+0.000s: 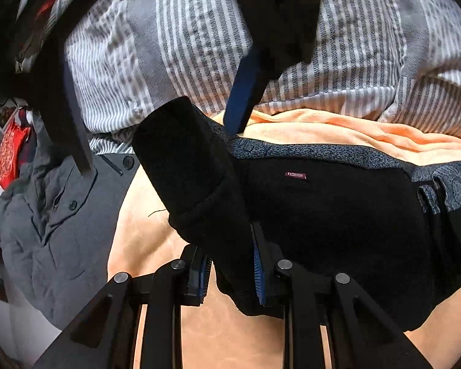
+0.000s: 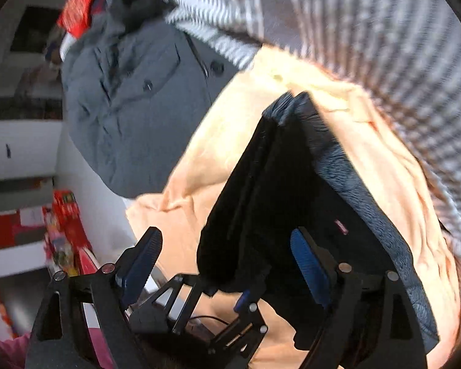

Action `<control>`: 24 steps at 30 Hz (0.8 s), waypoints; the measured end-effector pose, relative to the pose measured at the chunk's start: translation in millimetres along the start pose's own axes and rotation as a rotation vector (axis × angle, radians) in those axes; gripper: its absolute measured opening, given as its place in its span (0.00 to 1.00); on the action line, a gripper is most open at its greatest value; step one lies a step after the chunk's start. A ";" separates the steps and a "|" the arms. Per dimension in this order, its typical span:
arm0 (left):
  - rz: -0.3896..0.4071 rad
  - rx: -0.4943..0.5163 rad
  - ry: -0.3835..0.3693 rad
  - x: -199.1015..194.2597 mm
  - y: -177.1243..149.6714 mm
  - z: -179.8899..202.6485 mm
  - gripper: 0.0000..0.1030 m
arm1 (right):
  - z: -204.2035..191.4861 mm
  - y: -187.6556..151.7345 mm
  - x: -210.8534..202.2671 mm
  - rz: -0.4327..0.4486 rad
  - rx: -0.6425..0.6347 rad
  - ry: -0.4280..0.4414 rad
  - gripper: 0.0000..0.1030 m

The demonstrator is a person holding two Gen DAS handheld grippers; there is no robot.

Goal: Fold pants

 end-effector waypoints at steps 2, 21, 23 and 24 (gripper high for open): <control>0.001 0.008 0.001 0.1 0.5 1.2 0.24 | 0.6 5.3 18.9 -0.065 -0.019 -0.045 0.85; 0.153 0.195 -0.113 -83.9 34.6 77.3 0.24 | 97.5 -128.3 -86.3 0.381 0.220 0.313 0.19; 0.174 0.241 -0.138 -96.5 36.9 94.8 0.24 | 110.5 -155.7 -100.1 0.444 0.253 0.340 0.19; 0.183 0.268 -0.158 -104.6 38.4 106.9 0.24 | 116.2 -165.8 -105.2 0.466 0.268 0.349 0.19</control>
Point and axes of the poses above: each gripper's, at about its wrist camera, not at the fingertips, and x roughly the way its jaws point, z to its right, y to its top, the point moved 2 cm from there along x, roughly the way its jaws point, and after that the axes turned 1 degree about -x, right-handed, at the moved point
